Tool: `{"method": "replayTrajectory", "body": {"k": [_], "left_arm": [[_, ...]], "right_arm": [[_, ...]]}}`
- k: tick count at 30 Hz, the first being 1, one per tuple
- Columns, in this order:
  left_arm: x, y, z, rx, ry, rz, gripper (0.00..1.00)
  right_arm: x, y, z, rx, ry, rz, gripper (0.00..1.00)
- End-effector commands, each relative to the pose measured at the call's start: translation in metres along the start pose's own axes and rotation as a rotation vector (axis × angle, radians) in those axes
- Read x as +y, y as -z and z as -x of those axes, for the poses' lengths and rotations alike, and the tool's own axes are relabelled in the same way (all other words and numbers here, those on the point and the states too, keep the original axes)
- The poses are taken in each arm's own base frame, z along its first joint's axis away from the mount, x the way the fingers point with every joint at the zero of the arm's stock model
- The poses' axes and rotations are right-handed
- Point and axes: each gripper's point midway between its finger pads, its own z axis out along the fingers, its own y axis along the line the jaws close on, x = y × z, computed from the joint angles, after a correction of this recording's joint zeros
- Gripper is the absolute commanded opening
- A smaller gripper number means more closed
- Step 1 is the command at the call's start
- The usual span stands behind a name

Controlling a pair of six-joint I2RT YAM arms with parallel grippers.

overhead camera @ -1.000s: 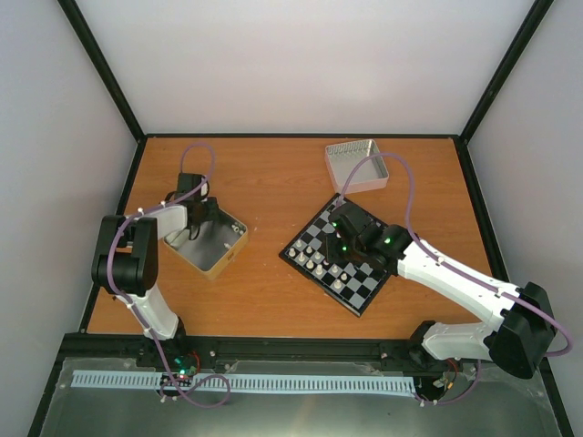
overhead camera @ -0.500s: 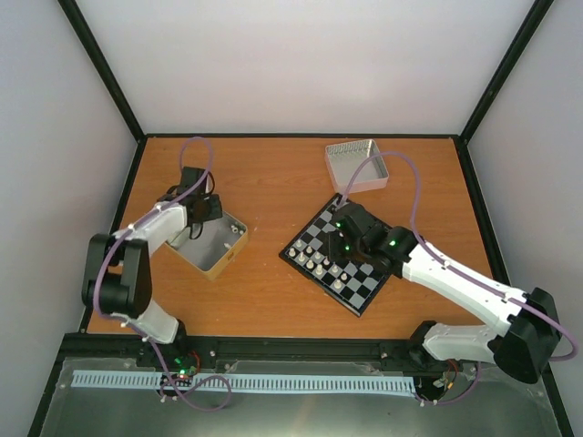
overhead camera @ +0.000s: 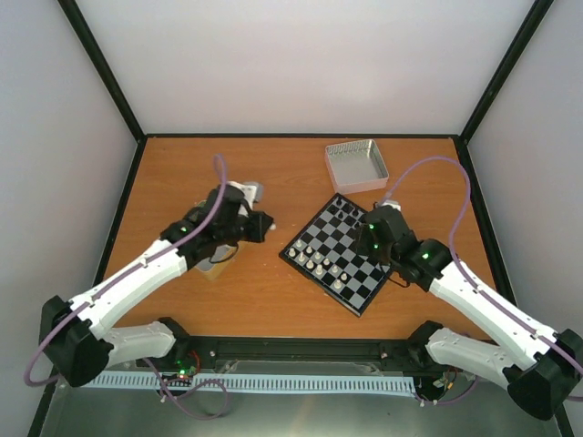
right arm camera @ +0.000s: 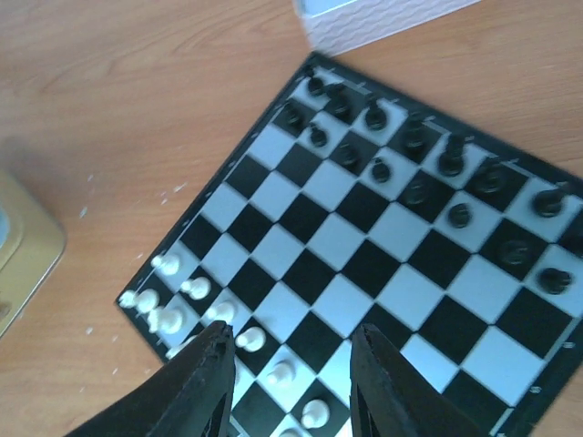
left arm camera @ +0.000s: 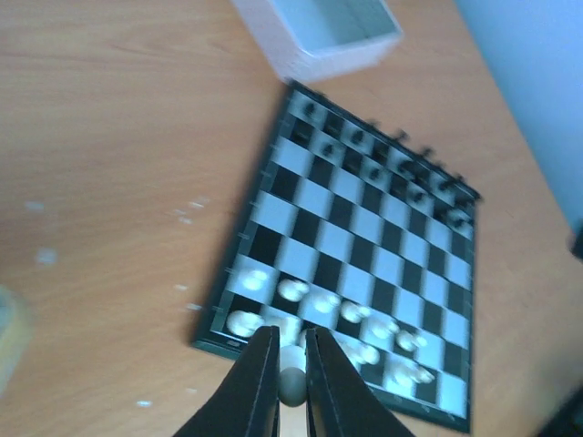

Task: Set up the chess pieces on the board
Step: Place the chess piece on the chessboard.

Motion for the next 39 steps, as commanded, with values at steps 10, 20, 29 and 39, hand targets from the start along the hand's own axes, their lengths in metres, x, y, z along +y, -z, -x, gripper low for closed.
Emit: {"method": "replayTrajectory", "body": {"k": [10,20,29,39], "left_arm": [[-0.153,-0.073,-0.086,0.198,-0.369,-0.136,0.09],[-0.197,-0.118,-0.129,0.319,-0.533,-0.224,0.09],[-0.209,-0.143,-0.158,0.389,-0.589,-0.219,0.1],[-0.186,-0.162,-0.179,0.439,-0.645,-0.121,0.1]], "right_arm": [[-0.124,0.02,0.001,-0.09,-0.316,-0.316,0.37],[-0.169,0.023,-0.013,-0.095,-0.502,-0.365,0.39],[-0.174,0.017,-0.019,-0.075,-0.514,-0.368,0.39],[-0.175,0.01,-0.023,-0.053,-0.5,-0.364,0.39]]}}
